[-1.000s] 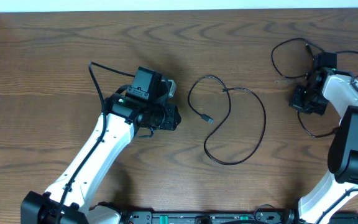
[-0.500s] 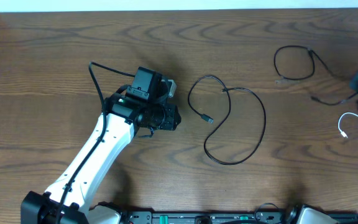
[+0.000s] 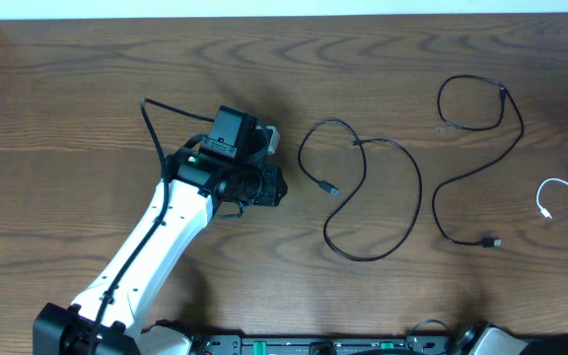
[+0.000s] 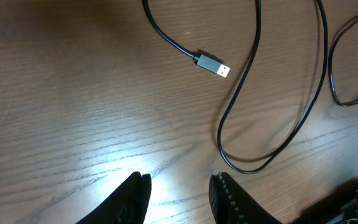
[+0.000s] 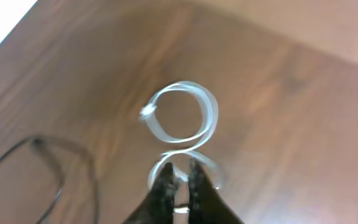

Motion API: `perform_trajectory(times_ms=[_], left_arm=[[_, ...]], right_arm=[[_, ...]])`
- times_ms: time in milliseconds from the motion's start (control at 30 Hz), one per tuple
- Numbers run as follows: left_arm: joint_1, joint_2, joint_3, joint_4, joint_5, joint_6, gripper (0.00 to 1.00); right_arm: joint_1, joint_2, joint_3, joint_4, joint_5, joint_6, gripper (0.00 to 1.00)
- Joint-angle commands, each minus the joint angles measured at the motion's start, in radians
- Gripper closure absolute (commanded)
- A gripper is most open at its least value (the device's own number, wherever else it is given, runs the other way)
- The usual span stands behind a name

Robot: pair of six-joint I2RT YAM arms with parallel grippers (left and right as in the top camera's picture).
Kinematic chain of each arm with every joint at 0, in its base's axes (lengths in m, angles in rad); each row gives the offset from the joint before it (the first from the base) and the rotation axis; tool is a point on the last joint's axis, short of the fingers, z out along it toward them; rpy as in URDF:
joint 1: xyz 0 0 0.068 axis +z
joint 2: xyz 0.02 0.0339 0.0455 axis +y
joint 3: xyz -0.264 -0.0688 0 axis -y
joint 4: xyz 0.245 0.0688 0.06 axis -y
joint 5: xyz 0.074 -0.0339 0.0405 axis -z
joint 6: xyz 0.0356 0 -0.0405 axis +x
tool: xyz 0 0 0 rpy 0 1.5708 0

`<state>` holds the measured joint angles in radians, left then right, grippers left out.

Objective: Untangle cables

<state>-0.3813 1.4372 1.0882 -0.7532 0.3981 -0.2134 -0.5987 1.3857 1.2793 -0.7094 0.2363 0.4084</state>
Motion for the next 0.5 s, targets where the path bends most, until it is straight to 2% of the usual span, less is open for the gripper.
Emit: perform_trajectory(times_ms=[0, 167, 300, 467], left_arm=[[0.004, 0.005, 0.015, -0.002, 0.009, -0.009, 0.63], [0.004, 0.005, 0.015, -0.002, 0.009, -0.01, 0.63], [0.004, 0.005, 0.015, -0.002, 0.009, -0.01, 0.63], [0.004, 0.005, 0.015, -0.002, 0.009, -0.01, 0.63]], right_arm=[[0.031, 0.062, 0.002, -0.001, -0.243, -0.047, 0.85], [0.104, 0.158, 0.002, -0.036, -0.305, -0.084, 0.76], [0.175, 0.246, 0.002, -0.035, -0.301, -0.128, 0.64], [0.246, 0.343, 0.002, -0.042, -0.279, -0.112, 0.65]])
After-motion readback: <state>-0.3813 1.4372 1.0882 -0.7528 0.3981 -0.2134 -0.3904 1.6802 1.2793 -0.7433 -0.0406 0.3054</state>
